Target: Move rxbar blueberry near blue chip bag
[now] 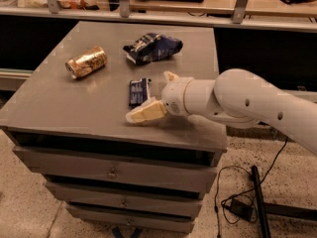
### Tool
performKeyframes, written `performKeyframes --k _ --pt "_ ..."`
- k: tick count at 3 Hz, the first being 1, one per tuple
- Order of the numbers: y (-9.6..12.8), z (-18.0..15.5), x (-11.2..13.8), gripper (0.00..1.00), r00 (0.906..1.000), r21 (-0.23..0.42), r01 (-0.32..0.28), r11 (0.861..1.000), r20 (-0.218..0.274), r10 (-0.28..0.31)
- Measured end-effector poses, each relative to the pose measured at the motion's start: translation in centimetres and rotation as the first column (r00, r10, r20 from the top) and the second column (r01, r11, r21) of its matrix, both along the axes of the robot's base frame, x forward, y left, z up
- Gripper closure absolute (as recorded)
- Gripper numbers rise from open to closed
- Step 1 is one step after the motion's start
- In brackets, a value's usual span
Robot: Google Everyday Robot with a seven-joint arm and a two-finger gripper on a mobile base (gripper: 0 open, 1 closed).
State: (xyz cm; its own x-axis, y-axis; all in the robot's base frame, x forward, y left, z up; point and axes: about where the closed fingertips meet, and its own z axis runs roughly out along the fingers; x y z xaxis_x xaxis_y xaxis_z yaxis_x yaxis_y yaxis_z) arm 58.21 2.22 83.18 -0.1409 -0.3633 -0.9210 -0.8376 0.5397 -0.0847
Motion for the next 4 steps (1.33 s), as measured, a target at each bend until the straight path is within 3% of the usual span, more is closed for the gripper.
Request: performKeyframes --k 2,4 --pt "0.54 -0.77 -0.13 0.47 0.9991 0.003 -0.022 1.000 -0.036 0.022" --pt "0.50 -0.78 -0.07 0.94 0.9990 0.000 -0.019 1.000 -0.039 0.019"
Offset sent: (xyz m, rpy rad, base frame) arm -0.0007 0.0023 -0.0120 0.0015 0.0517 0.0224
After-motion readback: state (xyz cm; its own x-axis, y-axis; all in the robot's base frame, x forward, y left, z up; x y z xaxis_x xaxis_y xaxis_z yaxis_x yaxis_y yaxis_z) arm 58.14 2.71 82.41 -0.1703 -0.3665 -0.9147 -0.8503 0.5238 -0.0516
